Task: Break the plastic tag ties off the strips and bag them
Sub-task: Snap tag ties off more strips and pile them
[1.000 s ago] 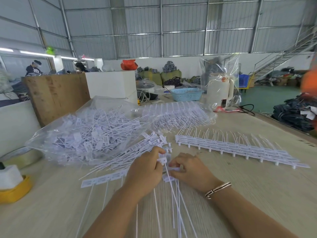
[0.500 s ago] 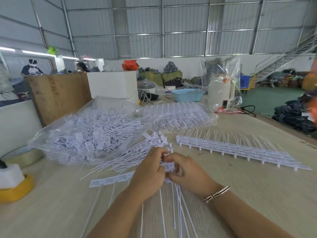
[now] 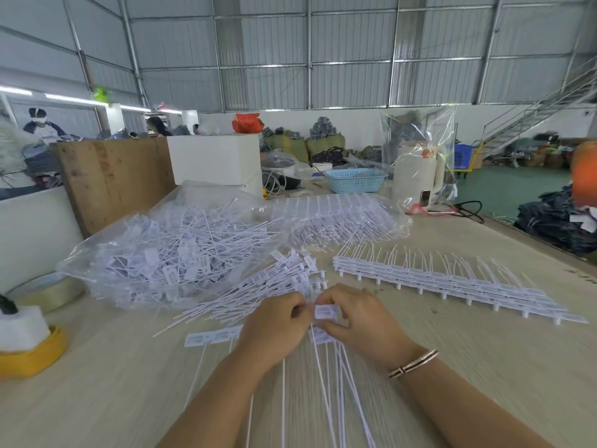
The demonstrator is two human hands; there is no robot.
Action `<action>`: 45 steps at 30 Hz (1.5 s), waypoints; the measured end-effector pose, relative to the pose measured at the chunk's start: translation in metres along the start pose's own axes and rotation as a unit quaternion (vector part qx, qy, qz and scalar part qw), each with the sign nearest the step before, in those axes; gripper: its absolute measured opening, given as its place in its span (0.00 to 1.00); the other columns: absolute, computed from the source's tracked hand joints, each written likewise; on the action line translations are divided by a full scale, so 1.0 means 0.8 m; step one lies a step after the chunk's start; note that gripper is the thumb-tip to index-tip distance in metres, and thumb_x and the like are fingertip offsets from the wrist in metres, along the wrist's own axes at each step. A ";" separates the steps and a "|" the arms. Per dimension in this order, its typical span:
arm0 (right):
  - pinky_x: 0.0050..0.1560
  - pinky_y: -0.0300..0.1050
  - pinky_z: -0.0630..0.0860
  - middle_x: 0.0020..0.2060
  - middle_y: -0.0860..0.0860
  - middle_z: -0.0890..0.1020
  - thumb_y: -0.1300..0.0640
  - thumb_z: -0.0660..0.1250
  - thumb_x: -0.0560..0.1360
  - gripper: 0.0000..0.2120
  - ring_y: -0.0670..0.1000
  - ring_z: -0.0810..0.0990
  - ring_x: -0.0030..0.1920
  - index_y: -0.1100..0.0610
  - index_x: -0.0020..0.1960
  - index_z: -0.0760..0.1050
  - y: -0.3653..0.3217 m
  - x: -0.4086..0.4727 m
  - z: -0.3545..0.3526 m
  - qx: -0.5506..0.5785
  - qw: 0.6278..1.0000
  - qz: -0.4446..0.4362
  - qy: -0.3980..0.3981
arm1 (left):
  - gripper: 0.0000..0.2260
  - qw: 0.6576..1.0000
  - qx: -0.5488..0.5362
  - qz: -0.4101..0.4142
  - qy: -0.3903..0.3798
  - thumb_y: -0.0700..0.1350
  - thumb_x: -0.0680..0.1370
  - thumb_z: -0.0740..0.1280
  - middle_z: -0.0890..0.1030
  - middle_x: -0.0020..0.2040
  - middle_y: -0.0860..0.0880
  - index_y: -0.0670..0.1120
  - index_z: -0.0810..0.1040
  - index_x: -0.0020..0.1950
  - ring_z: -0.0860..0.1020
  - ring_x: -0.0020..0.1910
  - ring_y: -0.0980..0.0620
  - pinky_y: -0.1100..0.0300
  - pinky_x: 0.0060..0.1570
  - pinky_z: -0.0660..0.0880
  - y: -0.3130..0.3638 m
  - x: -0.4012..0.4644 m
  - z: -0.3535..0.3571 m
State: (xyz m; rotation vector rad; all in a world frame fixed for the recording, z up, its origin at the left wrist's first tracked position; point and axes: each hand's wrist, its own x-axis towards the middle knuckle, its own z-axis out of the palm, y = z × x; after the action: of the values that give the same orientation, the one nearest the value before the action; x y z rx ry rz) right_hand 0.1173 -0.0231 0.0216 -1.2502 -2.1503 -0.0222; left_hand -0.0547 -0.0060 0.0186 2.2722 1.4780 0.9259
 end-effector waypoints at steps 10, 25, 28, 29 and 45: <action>0.49 0.44 0.65 0.44 0.42 0.82 0.46 0.66 0.74 0.08 0.45 0.79 0.41 0.48 0.49 0.79 0.008 -0.001 -0.005 -0.054 0.998 -0.007 0.019 | 0.16 0.998 -0.005 0.058 -0.024 0.54 0.80 0.59 0.67 0.28 0.53 0.53 0.64 0.33 0.65 0.27 0.58 0.58 0.32 0.62 -0.003 0.001 0.003; 0.46 0.38 0.60 0.32 0.39 0.73 0.51 0.61 0.78 0.07 0.37 0.69 0.34 0.49 0.46 0.78 0.010 -0.002 -0.008 -0.001 1.000 -0.014 -0.009 | 0.15 0.992 0.013 0.129 -0.007 0.52 0.80 0.60 0.67 0.31 0.55 0.56 0.61 0.34 0.66 0.31 0.58 0.60 0.33 0.63 -0.005 0.002 0.003; 0.41 0.38 0.65 0.31 0.44 0.77 0.53 0.62 0.78 0.08 0.41 0.72 0.31 0.51 0.44 0.78 0.008 -0.002 -0.008 0.096 0.995 0.030 -0.022 | 0.15 0.992 0.005 0.129 0.004 0.52 0.79 0.60 0.67 0.31 0.55 0.56 0.61 0.34 0.66 0.32 0.58 0.58 0.34 0.64 -0.003 0.003 0.002; 0.39 0.39 0.67 0.31 0.46 0.77 0.54 0.62 0.78 0.08 0.43 0.72 0.31 0.52 0.42 0.78 0.006 -0.003 -0.008 0.155 0.986 0.052 -0.029 | 0.15 0.992 0.006 0.130 0.008 0.52 0.79 0.60 0.67 0.31 0.55 0.57 0.61 0.34 0.66 0.32 0.58 0.58 0.34 0.65 -0.002 0.003 0.002; 0.41 0.36 0.67 0.37 0.41 0.76 0.46 0.73 0.67 0.10 0.37 0.71 0.35 0.49 0.45 0.79 0.014 -0.001 -0.006 0.079 0.996 0.052 0.001 | 0.14 0.994 -0.025 0.072 0.073 0.45 0.80 0.56 0.70 0.33 0.52 0.53 0.65 0.35 0.69 0.33 0.53 0.57 0.33 0.62 0.001 0.000 -0.012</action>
State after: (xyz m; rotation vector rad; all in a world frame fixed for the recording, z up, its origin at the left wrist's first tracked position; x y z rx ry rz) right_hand 0.1285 -0.0193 0.0216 -1.2673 -2.0401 0.1867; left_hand -0.0606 -0.0077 0.0265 2.3432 1.3428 1.1817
